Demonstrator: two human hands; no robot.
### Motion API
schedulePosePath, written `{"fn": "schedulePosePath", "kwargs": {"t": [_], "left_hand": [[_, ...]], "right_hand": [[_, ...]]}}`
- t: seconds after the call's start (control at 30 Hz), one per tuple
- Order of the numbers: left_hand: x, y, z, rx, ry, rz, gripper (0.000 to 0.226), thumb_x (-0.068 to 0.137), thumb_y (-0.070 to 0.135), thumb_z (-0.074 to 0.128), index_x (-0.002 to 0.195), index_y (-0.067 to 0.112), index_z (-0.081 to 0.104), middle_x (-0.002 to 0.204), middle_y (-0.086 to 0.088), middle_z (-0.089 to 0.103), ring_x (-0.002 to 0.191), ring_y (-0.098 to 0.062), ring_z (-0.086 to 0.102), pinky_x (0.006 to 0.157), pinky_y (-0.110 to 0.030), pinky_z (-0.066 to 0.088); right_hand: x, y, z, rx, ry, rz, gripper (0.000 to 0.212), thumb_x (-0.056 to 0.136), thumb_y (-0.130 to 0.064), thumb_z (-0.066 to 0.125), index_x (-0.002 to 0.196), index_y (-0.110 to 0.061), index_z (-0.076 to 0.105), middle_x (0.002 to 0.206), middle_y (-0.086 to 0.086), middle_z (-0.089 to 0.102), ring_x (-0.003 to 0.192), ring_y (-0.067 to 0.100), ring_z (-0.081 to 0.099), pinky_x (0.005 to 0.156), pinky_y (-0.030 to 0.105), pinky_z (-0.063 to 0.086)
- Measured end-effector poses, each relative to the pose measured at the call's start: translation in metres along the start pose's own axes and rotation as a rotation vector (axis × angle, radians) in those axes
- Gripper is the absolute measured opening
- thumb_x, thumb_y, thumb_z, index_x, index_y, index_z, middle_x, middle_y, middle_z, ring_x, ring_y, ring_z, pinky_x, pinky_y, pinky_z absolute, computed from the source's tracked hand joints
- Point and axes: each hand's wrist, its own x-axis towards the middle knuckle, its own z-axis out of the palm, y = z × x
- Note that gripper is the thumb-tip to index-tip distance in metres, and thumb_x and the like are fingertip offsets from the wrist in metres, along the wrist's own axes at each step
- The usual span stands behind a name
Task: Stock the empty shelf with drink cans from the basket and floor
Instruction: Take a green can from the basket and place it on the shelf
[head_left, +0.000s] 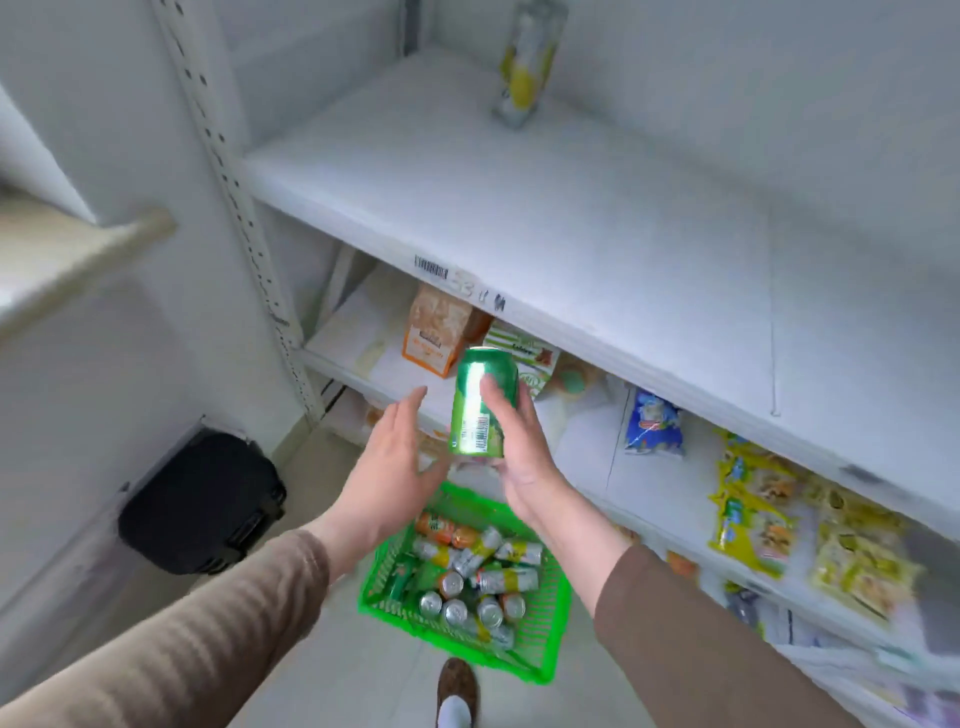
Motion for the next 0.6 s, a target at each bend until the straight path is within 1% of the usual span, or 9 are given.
{"fn": "schedulePosePath", "kwargs": {"t": [0.07,0.13,0.2,0.23,0.3,0.4,0.47,0.53,0.6], "left_hand": [[0.012,0.036,-0.029,-0.033,0.056,0.083,0.08,0.082,0.022,0.07,0.148,0.02,0.026,0.14,-0.001,0.042,0.133,-0.018,0.04,0.11,-0.035,0.036],[0.027,0.068,-0.049,-0.058,0.089,0.151,0.076,0.081,0.018,0.068,0.145,0.024,0.028,0.135,0.004,0.043,0.128,-0.013,0.044,0.107,-0.034,0.038],[0.047,0.094,-0.061,-0.07,0.111,0.199,0.073,0.082,0.016,0.067,0.144,0.024,0.029,0.131,0.005,0.044,0.125,-0.012,0.045,0.105,-0.032,0.039],[0.059,0.105,-0.064,-0.067,0.118,0.214,0.073,0.082,0.015,0.067,0.144,0.022,0.029,0.131,0.004,0.045,0.124,-0.012,0.044,0.105,-0.032,0.039],[0.082,0.121,-0.063,-0.042,0.112,0.216,0.073,0.083,0.015,0.066,0.146,0.018,0.028,0.135,-0.001,0.043,0.127,-0.015,0.041,0.107,-0.032,0.036],[0.122,0.132,-0.05,0.014,0.076,0.176,0.074,0.084,0.02,0.065,0.147,0.019,0.024,0.14,-0.003,0.038,0.131,-0.02,0.038,0.108,-0.034,0.035],[0.148,0.136,-0.04,0.038,0.067,0.152,0.075,0.085,0.022,0.064,0.147,0.018,0.023,0.141,-0.004,0.036,0.132,-0.021,0.037,0.107,-0.034,0.036],[0.173,0.139,-0.032,0.052,0.065,0.141,0.075,0.085,0.021,0.064,0.148,0.017,0.023,0.141,-0.004,0.036,0.133,-0.022,0.037,0.107,-0.034,0.036],[0.193,0.143,-0.026,0.069,0.054,0.14,0.076,0.085,0.022,0.064,0.148,0.017,0.022,0.142,-0.004,0.035,0.133,-0.021,0.035,0.107,-0.035,0.037]], "right_hand": [[-0.012,-0.046,0.003,0.209,-0.055,0.023,0.066,0.082,-0.053,0.069,0.137,-0.02,0.056,0.13,0.019,0.065,0.112,0.034,0.064,0.071,0.041,0.06],[-0.016,-0.085,0.001,0.326,-0.122,-0.004,0.062,0.092,-0.046,0.061,0.141,-0.009,0.052,0.129,0.02,0.064,0.114,0.033,0.062,0.08,0.042,0.058],[-0.01,-0.118,-0.005,0.329,-0.148,-0.079,0.051,0.098,-0.032,0.058,0.141,-0.006,0.049,0.123,0.017,0.063,0.112,0.03,0.061,0.089,0.045,0.056],[-0.002,-0.131,-0.009,0.298,-0.14,-0.125,0.049,0.096,-0.025,0.062,0.139,-0.006,0.049,0.12,0.015,0.063,0.111,0.029,0.061,0.093,0.047,0.055],[0.022,-0.151,-0.016,0.155,-0.029,-0.217,0.049,0.085,-0.02,0.076,0.128,-0.007,0.054,0.116,0.013,0.064,0.105,0.026,0.063,0.099,0.049,0.052],[0.068,-0.169,-0.025,-0.173,0.242,-0.322,0.062,0.064,-0.033,0.088,0.114,-0.019,0.053,0.119,0.011,0.064,0.103,0.022,0.064,0.092,0.038,0.053],[0.099,-0.176,-0.03,-0.308,0.337,-0.367,0.072,0.057,-0.041,0.089,0.111,-0.024,0.045,0.116,0.007,0.062,0.102,0.022,0.064,0.09,0.039,0.054],[0.128,-0.182,-0.034,-0.378,0.368,-0.387,0.075,0.061,-0.037,0.091,0.114,-0.024,0.039,0.112,0.002,0.062,0.099,0.022,0.064,0.089,0.041,0.054],[0.154,-0.185,-0.036,-0.435,0.416,-0.397,0.074,0.067,-0.036,0.09,0.116,-0.024,0.036,0.111,-0.001,0.063,0.099,0.025,0.064,0.083,0.038,0.052]]}}
